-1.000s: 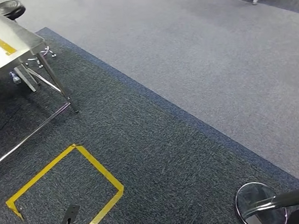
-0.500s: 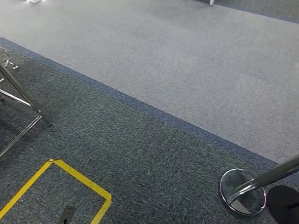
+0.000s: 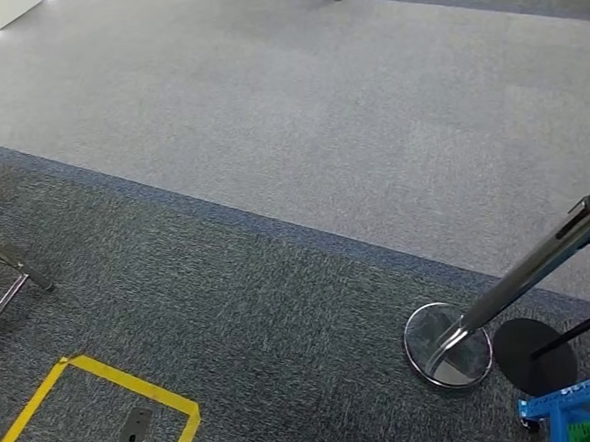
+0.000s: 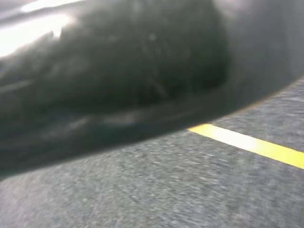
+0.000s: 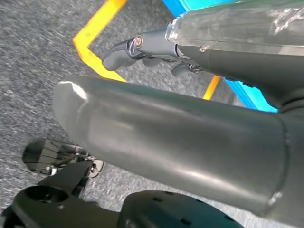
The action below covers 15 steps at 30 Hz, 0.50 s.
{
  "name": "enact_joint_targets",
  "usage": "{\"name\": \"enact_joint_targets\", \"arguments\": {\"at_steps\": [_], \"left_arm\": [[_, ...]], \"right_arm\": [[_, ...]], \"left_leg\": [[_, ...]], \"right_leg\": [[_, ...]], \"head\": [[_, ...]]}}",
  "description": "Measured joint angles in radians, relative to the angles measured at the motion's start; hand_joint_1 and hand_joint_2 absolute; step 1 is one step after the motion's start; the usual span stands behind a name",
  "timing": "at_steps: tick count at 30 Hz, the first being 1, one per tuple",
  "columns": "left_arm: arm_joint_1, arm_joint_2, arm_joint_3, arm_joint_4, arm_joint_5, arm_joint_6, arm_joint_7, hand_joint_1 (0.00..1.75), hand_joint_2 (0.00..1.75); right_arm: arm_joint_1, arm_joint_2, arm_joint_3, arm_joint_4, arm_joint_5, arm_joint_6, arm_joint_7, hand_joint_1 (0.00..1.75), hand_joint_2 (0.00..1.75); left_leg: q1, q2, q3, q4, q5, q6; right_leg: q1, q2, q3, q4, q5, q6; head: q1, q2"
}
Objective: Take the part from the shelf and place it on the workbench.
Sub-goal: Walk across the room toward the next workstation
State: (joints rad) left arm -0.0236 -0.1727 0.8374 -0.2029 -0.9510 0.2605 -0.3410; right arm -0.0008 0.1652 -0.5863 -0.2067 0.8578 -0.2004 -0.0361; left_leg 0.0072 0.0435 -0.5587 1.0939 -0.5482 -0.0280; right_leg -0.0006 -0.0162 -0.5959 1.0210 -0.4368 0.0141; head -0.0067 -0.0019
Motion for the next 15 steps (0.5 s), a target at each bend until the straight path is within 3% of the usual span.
{"name": "enact_joint_targets", "arguments": {"at_steps": [2, 3, 4, 6, 8, 10, 11, 12, 13, 15], "left_arm": [[0.003, -0.001, 0.0, 0.0, 0.0, 0.0, 0.0, 0.0, 0.0], [0.005, -0.001, 0.0, 0.0, 0.0, -0.001, 0.0, 0.0, 0.0], [0.005, 0.0, 0.0, 0.0, 0.001, -0.001, 0.0, 0.0, 0.0], [0.004, 0.001, 0.0, 0.0, 0.001, -0.001, 0.0, 0.0, 0.0], [0.003, -0.001, 0.0, 0.0, 0.001, -0.001, 0.0, 0.0, 0.0], [0.002, -0.003, 0.0, 0.001, 0.001, -0.001, 0.0, 0.0, 0.0], [0.001, -0.004, 0.0, 0.001, 0.001, -0.002, 0.0, 0.0, 0.0], [0.0, -0.004, 0.0, 0.001, 0.001, -0.002, 0.0, 0.0, 0.0], [-0.001, -0.004, 0.001, 0.001, 0.001, -0.002, 0.0, 0.0, 0.0], [-0.001, -0.004, 0.001, 0.001, 0.0, -0.001, 0.0, 0.0, 0.0]], "right_arm": [[-0.004, 0.0, 0.0, 0.0, 0.0, 0.001, -0.001, 0.0, 0.0], [-0.004, 0.0, 0.0, 0.0, 0.0, 0.002, -0.001, 0.0, 0.0], [-0.003, 0.0, 0.0, 0.0, 0.0, 0.002, -0.002, 0.0, 0.0], [-0.001, 0.0, 0.0, 0.0, 0.0, 0.002, -0.002, 0.0, 0.0], [-0.002, 0.0, 0.0, 0.0, 0.001, 0.003, -0.003, 0.0, 0.0], [-0.002, -0.001, 0.0, 0.0, 0.001, 0.003, -0.003, 0.0, 0.0], [0.0, -0.001, 0.0, 0.0, 0.001, 0.003, -0.004, 0.0, 0.0], [0.004, -0.001, 0.0, 0.001, 0.001, 0.003, -0.004, 0.0, 0.0], [0.008, -0.001, 0.0, 0.001, 0.001, 0.003, -0.003, 0.0, 0.0], [0.007, -0.001, 0.0, 0.001, 0.001, 0.003, -0.003, 0.0, 0.0]], "left_leg": [[0.001, -0.033, -0.064, 0.131, -0.056, -0.004], [0.001, -0.037, -0.09, 0.176, -0.066, -0.006], [0.003, -0.039, -0.1, 0.187, -0.056, -0.008], [0.009, -0.05, -0.07, 0.103, 0.013, -0.013], [0.022, -0.096, -0.019, -0.019, 0.067, -0.02], [0.027, -0.125, -0.001, -0.068, 0.072, -0.015], [0.025, -0.12, 0.0, -0.072, 0.07, -0.007], [0.024, -0.109, 0.0, -0.072, 0.072, 0.001], [0.023, -0.099, 0.001, -0.073, 0.073, 0.01], [0.021, -0.074, 0.002, -0.075, 0.075, 0.023]], "right_leg": [[-0.001, 0.029, -0.001, -0.001, 0.001, -0.004], [-0.002, 0.045, -0.001, -0.001, 0.001, -0.004], [-0.003, 0.06, 0.0, 0.0, 0.001, -0.003], [-0.008, 0.092, 0.001, 0.001, 0.003, 0.003], [-0.01, 0.12, -0.006, 0.008, 0.003, 0.015], [-0.011, 0.142, -0.017, 0.012, 0.005, 0.029], [-0.013, 0.152, -0.023, 0.01, 0.008, 0.035], [-0.016, 0.157, -0.026, 0.006, 0.01, 0.041], [-0.016, 0.142, -0.032, 0.012, 0.007, 0.045], [-0.013, 0.084, -0.067, 0.081, -0.035, 0.048]], "head": [[-0.004, 0.0], [-0.004, 0.0], [-0.004, 0.0], [-0.004, 0.0], [-0.007, 0.0], [-0.011, 0.0], [-0.011, 0.0], [-0.012, 0.0], [-0.011, 0.0], [-0.005, 0.0]]}}
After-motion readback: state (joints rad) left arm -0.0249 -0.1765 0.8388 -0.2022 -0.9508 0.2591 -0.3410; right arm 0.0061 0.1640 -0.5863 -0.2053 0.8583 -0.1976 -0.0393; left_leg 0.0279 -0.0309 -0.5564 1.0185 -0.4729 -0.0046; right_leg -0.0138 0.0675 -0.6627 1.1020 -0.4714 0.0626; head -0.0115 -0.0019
